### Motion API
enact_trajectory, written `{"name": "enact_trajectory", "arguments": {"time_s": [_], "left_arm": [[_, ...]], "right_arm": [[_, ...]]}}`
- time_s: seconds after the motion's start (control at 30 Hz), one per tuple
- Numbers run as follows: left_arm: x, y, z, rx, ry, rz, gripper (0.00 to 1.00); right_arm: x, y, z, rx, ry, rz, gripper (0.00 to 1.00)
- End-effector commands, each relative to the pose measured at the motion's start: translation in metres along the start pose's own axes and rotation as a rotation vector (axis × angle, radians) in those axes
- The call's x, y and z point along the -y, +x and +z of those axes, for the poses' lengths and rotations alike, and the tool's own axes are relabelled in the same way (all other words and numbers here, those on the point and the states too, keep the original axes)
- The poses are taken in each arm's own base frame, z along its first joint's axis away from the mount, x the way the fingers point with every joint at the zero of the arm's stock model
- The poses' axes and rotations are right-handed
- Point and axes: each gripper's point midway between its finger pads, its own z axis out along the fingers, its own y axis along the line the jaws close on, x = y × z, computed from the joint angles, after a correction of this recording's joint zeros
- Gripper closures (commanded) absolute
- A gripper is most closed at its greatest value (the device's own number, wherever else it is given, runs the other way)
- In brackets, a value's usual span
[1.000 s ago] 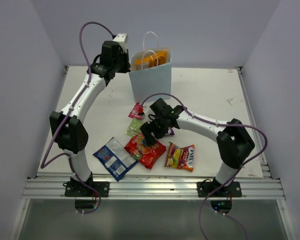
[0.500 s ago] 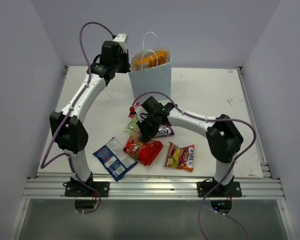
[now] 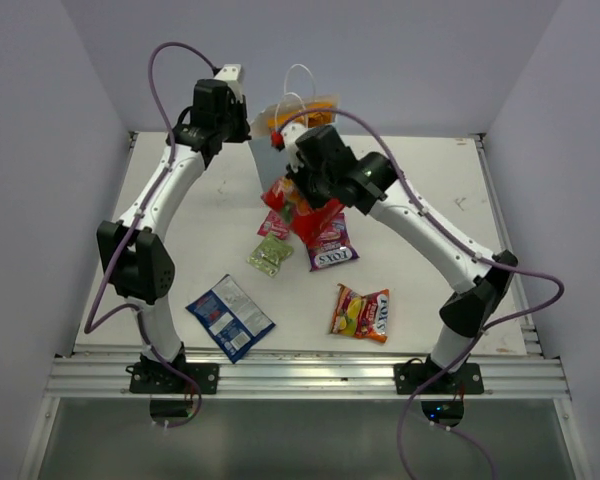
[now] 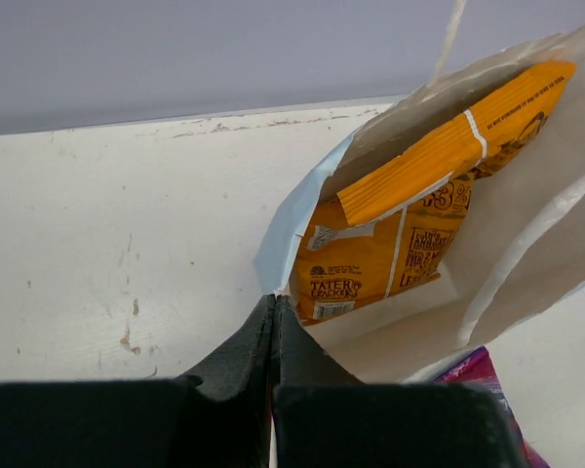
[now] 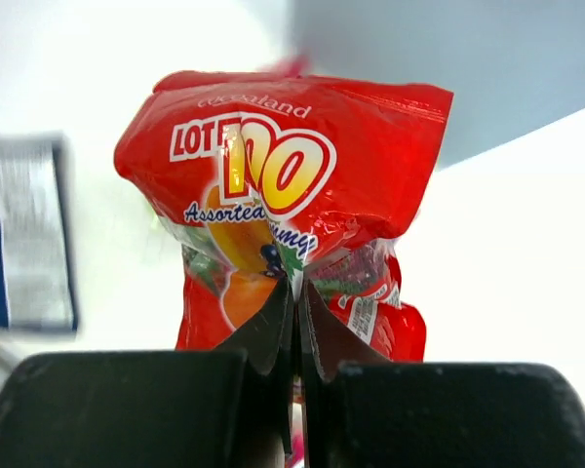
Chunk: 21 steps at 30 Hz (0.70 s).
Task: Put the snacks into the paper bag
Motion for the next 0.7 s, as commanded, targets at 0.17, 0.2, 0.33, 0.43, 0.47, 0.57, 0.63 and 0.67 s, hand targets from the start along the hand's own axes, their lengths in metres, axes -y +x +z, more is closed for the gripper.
{"name": "enact_trajectory", "arguments": {"time_s": [0.17, 0.2, 0.33, 0.43, 0.47, 0.57, 0.63, 0.67], "left_arm": [[0.001, -0.024, 0.000, 0.062, 0.014, 0.007, 1.00], [0.002, -0.024, 0.000, 0.062, 0.021, 0.006, 1.00], [0.006, -0.020, 0.002, 0.048, 0.043, -0.003, 1.00], [0.009, -0.017, 0.002, 0.039, 0.056, -0.013, 1.00], [0.009, -0.017, 0.002, 0.037, 0.060, -0.020, 1.00], [0.012, -0.014, 0.002, 0.030, 0.076, -0.030, 1.00], [0.014, -0.014, 0.002, 0.027, 0.082, -0.035, 1.00], [0.015, -0.013, 0.002, 0.026, 0.086, -0.035, 1.00]], "right_arm": [[0.150, -0.159, -0.108, 0.576, 0.463, 0.218, 1.00], [0.169, -0.166, -0.111, 0.612, 0.493, 0.260, 1.00], [0.203, -0.213, -0.132, 0.830, 0.532, 0.374, 1.00], [0.210, -0.242, -0.145, 0.983, 0.542, 0.410, 1.00], [0.213, -0.253, -0.156, 1.054, 0.546, 0.422, 1.00], [0.218, -0.268, -0.156, 1.126, 0.539, 0.426, 1.00], [0.215, -0.273, -0.148, 1.142, 0.486, 0.440, 1.00], [0.215, -0.273, -0.141, 1.139, 0.459, 0.456, 1.00]]}}
